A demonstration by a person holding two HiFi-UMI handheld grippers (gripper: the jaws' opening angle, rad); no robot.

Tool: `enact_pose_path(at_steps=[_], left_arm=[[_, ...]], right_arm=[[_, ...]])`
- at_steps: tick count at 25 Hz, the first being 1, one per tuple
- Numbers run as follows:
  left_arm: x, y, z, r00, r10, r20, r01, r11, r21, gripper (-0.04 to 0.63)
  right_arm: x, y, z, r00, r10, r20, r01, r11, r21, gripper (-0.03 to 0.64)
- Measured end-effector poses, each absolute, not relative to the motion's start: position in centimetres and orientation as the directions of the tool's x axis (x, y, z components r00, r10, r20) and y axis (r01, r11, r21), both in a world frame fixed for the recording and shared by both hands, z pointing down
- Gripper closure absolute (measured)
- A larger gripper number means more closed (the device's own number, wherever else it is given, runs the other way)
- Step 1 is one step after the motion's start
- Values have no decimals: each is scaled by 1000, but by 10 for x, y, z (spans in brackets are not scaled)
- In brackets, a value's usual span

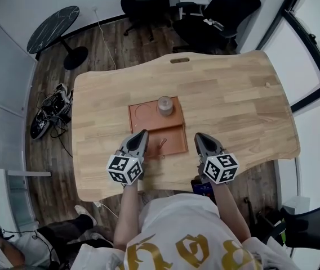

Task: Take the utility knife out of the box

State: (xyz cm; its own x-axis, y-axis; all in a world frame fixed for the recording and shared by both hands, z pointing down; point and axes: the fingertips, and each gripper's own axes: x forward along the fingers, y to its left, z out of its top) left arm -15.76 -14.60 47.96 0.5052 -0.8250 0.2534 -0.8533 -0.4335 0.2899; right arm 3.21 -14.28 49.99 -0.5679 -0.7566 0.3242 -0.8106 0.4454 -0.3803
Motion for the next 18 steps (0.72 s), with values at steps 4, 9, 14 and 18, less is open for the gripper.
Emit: enact_pose_path(at_steps=[4, 9, 14, 18], left_arm=[[-157, -150, 490, 514, -809, 284, -849, -435, 299, 586], [-152, -150, 505, 525, -792, 313, -845, -438, 308, 586], [-148, -149, 525, 536, -766, 356, -841, -448, 304, 586], [-143, -150, 544, 566, -720, 401, -823, -466, 324, 586]], right_arm=[[30, -149, 504, -569, -750, 338, -812, 445, -379, 606], [29, -151, 513, -577, -732, 364, -811, 457, -366, 606], [25, -151, 523, -614, -703, 360, -783, 484, -391, 606], [26, -153, 534, -612, -691, 385, -786, 480, -389, 606]])
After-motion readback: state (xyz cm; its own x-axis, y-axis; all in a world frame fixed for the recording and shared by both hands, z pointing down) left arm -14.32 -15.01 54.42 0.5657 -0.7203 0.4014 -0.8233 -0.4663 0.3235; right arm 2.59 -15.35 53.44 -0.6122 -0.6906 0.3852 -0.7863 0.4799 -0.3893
